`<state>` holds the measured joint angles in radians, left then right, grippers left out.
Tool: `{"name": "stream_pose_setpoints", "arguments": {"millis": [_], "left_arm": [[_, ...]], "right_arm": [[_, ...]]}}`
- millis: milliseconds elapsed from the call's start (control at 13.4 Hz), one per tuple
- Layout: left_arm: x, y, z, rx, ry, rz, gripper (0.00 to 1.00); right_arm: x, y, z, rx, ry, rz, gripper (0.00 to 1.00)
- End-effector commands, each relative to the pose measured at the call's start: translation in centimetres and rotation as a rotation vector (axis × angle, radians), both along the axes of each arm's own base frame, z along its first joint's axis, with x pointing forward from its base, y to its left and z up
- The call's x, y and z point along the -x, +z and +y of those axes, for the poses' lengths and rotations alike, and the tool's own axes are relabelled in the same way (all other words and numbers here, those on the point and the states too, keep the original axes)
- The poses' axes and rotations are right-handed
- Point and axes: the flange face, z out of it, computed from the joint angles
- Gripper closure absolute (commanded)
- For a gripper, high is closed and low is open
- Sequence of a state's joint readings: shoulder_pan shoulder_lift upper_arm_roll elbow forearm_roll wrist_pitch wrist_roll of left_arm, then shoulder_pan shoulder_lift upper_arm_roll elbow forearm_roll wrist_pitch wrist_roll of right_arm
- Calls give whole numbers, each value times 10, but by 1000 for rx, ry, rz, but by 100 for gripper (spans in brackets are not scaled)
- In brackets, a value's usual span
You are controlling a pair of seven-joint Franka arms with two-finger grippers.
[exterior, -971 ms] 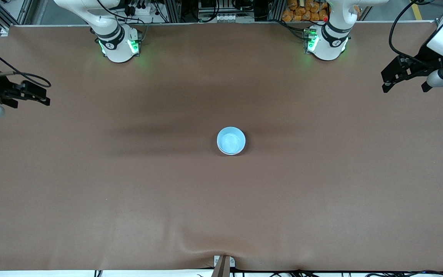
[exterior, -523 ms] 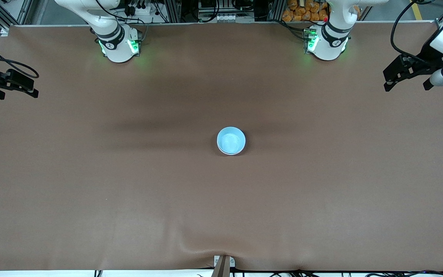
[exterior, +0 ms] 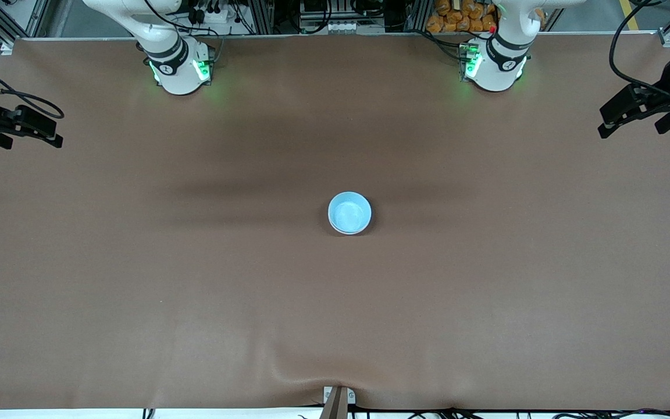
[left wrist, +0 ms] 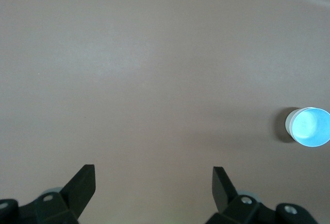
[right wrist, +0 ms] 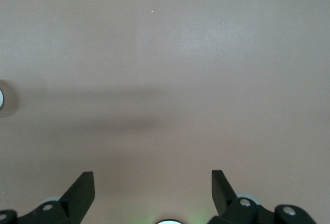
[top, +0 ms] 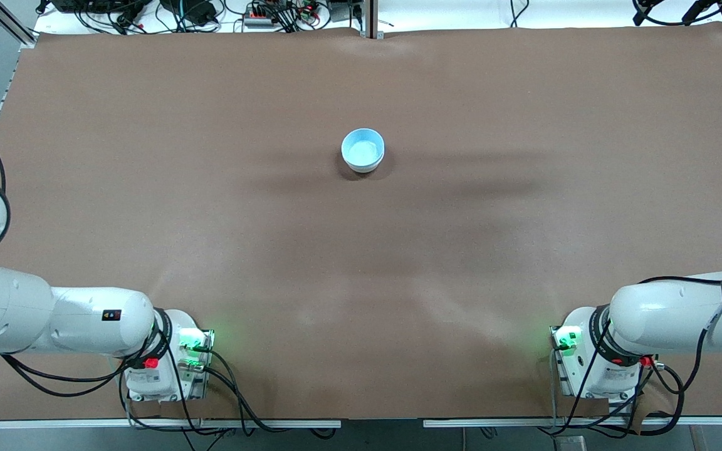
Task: Stack pink and blue bowls on white bowl
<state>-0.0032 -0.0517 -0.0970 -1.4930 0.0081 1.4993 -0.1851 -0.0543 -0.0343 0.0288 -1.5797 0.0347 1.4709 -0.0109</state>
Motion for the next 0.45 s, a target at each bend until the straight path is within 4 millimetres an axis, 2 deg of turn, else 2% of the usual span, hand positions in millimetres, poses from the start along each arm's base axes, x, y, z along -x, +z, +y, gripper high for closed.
{"name": "stream_pose_setpoints", "arguments": {"millis": [0,373], "left_arm": [[7,6,1,5,2,0,0],[6,11,6,0,12,-10,0]], "right_arm": [[4,9,-1,24,-19,-6,0],[4,10,-3,43,-16,-9,0]]}}
